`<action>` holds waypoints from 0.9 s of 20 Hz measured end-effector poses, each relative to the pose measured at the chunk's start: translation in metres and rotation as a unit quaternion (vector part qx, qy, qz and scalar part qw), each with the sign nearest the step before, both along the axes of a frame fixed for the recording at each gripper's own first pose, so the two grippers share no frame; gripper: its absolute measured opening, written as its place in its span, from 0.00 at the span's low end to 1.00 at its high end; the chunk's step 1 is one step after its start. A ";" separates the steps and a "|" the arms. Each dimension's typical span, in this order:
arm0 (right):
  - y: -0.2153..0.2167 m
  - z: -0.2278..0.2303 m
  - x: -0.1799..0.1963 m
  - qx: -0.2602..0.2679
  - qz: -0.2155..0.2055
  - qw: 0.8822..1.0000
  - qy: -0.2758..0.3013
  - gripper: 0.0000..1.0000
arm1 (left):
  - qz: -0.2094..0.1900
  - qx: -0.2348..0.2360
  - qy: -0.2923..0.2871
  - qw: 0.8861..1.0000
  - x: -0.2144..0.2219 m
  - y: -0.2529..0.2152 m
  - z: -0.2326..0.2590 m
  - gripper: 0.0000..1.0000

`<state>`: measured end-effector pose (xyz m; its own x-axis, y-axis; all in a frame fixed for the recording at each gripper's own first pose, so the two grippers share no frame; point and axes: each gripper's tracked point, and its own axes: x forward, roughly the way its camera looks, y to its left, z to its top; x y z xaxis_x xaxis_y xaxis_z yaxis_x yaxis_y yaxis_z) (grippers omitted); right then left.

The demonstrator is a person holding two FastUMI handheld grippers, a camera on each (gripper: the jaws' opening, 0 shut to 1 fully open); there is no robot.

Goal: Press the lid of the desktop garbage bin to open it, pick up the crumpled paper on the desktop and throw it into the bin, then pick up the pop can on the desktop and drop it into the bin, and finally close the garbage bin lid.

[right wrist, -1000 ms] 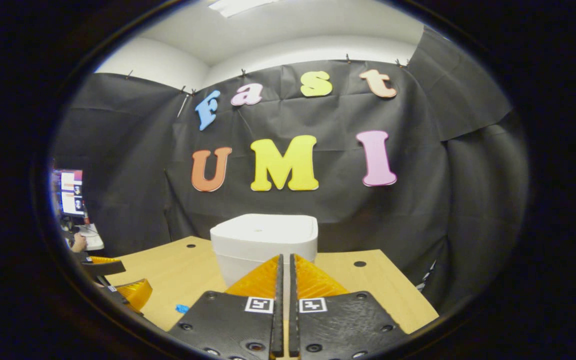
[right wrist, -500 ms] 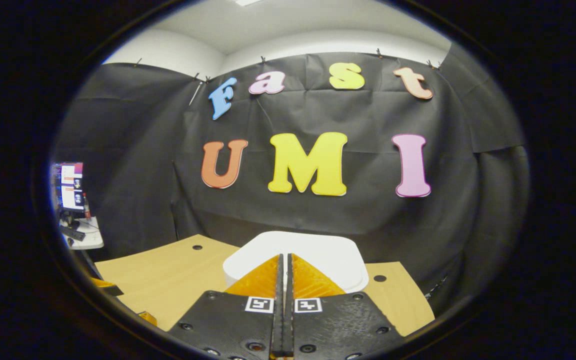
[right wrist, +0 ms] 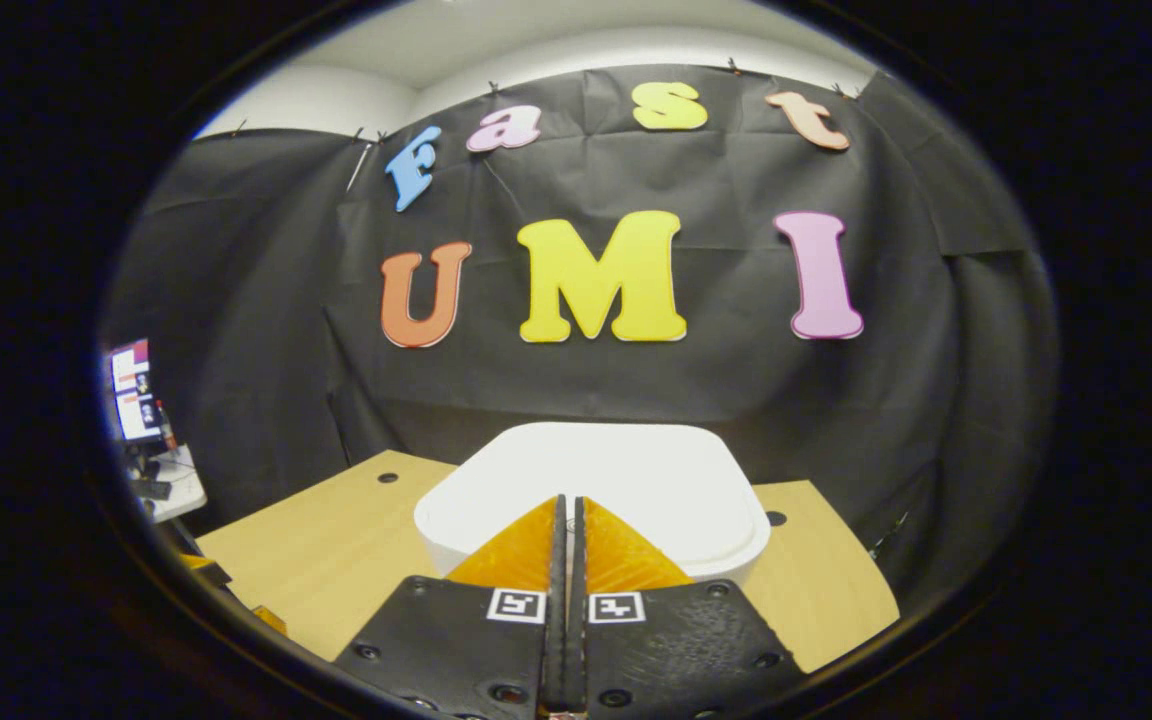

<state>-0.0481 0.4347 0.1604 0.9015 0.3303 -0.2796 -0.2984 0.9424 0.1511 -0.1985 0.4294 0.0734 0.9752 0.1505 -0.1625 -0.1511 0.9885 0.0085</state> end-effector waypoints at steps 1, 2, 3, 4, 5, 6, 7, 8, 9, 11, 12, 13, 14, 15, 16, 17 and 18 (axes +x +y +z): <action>-0.002 0.003 -0.004 0.002 0.004 1.000 0.001 0.02 | 0.000 -0.004 0.002 1.000 0.002 0.000 -0.002 0.99; -0.004 0.006 -0.004 0.008 0.004 1.000 -0.004 0.02 | -0.001 -0.008 0.004 1.000 0.003 0.000 -0.003 0.99; -0.004 0.016 -0.005 0.022 0.003 1.000 -0.022 0.01 | 0.000 -0.007 0.006 1.000 0.003 0.002 -0.004 0.99; -0.006 0.021 -0.005 0.026 0.003 0.999 -0.033 0.01 | 0.003 -0.004 0.007 1.000 0.003 0.004 -0.005 0.99; -0.009 0.029 -0.011 0.039 0.003 0.998 -0.048 0.01 | 0.005 -0.003 0.008 1.000 0.004 0.006 -0.006 0.99; -0.012 0.037 -0.013 0.052 0.001 0.996 -0.066 0.02 | 0.007 -0.003 0.008 1.000 0.005 0.008 -0.006 0.99; -0.018 0.045 -0.015 0.057 -0.006 0.995 -0.079 0.04 | 0.009 -0.004 0.010 1.000 0.006 0.010 -0.008 0.99; -0.023 0.050 -0.018 0.053 -0.010 0.995 -0.089 0.04 | 0.008 -0.006 0.012 1.000 0.006 0.011 -0.010 0.99; -0.023 0.051 -0.021 0.041 -0.016 0.994 -0.100 0.05 | 0.007 -0.007 0.015 1.000 0.008 0.011 -0.011 0.99; -0.029 0.057 -0.033 0.011 -0.019 0.992 -0.127 0.37 | 0.016 -0.006 0.019 1.000 0.009 0.021 -0.014 0.99; -0.035 0.058 -0.040 -0.003 -0.027 0.990 -0.139 0.46 | 0.017 -0.005 0.020 1.000 0.009 0.023 -0.015 0.99; -0.036 0.057 -0.048 -0.009 -0.026 0.989 -0.148 0.61 | 0.016 -0.003 0.020 1.000 0.010 0.022 -0.014 0.99; -0.034 0.056 -0.057 -0.010 -0.022 0.988 -0.150 0.66 | 0.014 -0.001 0.022 1.000 0.011 0.020 -0.015 0.99; -0.031 0.053 -0.065 -0.011 -0.015 0.989 -0.150 0.76 | 0.011 0.001 0.024 1.000 0.012 0.019 -0.018 0.99; -0.032 0.052 -0.071 -0.014 -0.012 0.988 -0.151 0.80 | 0.008 0.000 0.028 1.000 0.013 0.018 -0.020 0.99; -0.035 0.050 -0.077 -0.017 -0.010 0.988 -0.151 0.90 | 0.006 -0.002 0.035 0.999 0.013 0.018 -0.025 0.99; -0.040 0.046 -0.084 -0.019 -0.011 0.988 -0.151 0.97 | 0.005 -0.004 0.039 0.999 0.015 0.018 -0.027 1.00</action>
<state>-0.1325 0.3951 0.2069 0.9528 0.3034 -0.0091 -0.3032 0.9526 0.0237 -0.1831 0.4472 0.0460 0.9581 0.1583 -0.2389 -0.1601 0.9870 0.0122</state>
